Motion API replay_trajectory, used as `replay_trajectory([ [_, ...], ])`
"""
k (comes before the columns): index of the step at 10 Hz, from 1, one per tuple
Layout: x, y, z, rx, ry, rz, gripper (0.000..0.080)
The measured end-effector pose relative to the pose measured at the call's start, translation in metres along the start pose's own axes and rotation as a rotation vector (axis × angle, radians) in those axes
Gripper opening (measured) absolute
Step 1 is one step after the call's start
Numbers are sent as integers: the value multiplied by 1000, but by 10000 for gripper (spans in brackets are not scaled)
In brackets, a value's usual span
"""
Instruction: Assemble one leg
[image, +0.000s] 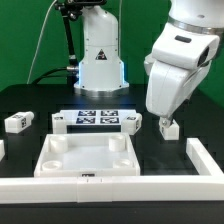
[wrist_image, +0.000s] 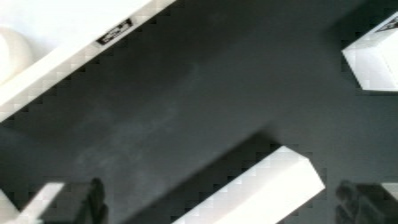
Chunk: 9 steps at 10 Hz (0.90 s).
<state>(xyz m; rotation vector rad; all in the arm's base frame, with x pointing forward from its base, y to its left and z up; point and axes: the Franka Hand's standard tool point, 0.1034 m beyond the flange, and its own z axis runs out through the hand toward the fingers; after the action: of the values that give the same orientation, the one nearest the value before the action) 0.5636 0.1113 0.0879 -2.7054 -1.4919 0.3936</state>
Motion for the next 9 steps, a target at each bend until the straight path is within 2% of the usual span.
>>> replay_trajectory([
  [6, -1, 0, 2, 0, 2, -2, 650],
  [7, -2, 2, 11, -39, 50, -82, 650],
  [8, -17, -2, 24, -53, 71, -129, 650],
  [9, -32, -3, 30, -54, 76, -158, 650],
])
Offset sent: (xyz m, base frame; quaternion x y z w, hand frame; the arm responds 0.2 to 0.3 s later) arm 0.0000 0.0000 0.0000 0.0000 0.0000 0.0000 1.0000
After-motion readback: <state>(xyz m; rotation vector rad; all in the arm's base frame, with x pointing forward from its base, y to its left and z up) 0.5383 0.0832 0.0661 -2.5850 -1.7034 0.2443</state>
